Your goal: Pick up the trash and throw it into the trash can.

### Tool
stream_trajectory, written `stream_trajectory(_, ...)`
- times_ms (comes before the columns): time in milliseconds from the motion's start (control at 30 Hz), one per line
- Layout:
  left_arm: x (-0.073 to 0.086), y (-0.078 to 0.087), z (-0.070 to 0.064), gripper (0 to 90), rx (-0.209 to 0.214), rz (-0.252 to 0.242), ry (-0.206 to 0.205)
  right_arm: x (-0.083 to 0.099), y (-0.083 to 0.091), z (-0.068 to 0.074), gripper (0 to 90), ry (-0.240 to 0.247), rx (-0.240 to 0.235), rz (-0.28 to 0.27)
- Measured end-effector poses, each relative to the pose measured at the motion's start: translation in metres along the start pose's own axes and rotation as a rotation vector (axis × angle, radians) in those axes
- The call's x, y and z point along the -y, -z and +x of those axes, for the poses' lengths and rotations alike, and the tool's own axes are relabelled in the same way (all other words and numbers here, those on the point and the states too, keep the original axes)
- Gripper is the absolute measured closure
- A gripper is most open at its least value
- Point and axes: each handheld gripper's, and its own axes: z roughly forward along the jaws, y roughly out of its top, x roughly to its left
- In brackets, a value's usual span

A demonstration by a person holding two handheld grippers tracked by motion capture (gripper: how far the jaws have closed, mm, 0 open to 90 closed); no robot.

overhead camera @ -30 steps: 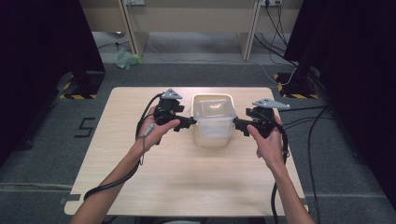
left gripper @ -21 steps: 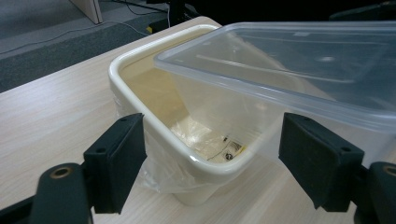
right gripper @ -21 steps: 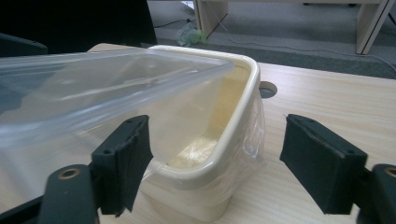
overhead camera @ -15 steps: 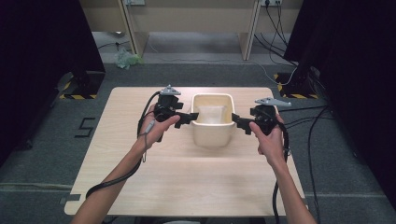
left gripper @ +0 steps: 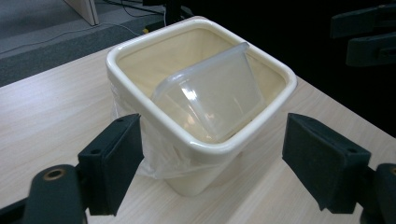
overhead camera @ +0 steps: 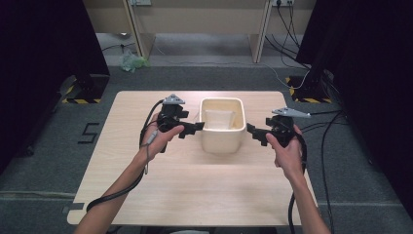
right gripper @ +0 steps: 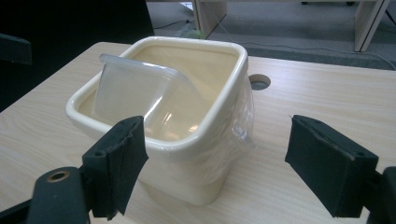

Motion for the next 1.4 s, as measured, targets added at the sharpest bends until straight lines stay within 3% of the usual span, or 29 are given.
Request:
stream_trajectory(500,0.022,0.009,-0.009,17.3,0.018,-0.02,-0.028,0.019,0.01,-0.001,19.1,0.014,-0.017,-0.009)
stream_trajectory(1000,0.057,0.009,-0.014,17.2,0.028,-0.029,-0.034,0.042,0.01,0.01,19.1,0.044,-0.041,-0.008)
stream_trajectory(1167,0.066,0.005,-0.015,17.2,0.027,-0.028,-0.038,0.049,0.01,0.012,19.1,0.06,-0.04,-0.005)
stream_trajectory(1267,0.075,0.002,-0.016,17.2,0.035,-0.022,-0.039,0.052,0.011,0.015,18.9,0.109,-0.025,-0.002)
stream_trajectory(1400,0.083,-0.001,-0.017,17.1,0.039,-0.021,-0.042,0.055,0.011,0.019,18.9,0.116,-0.04,-0.001)
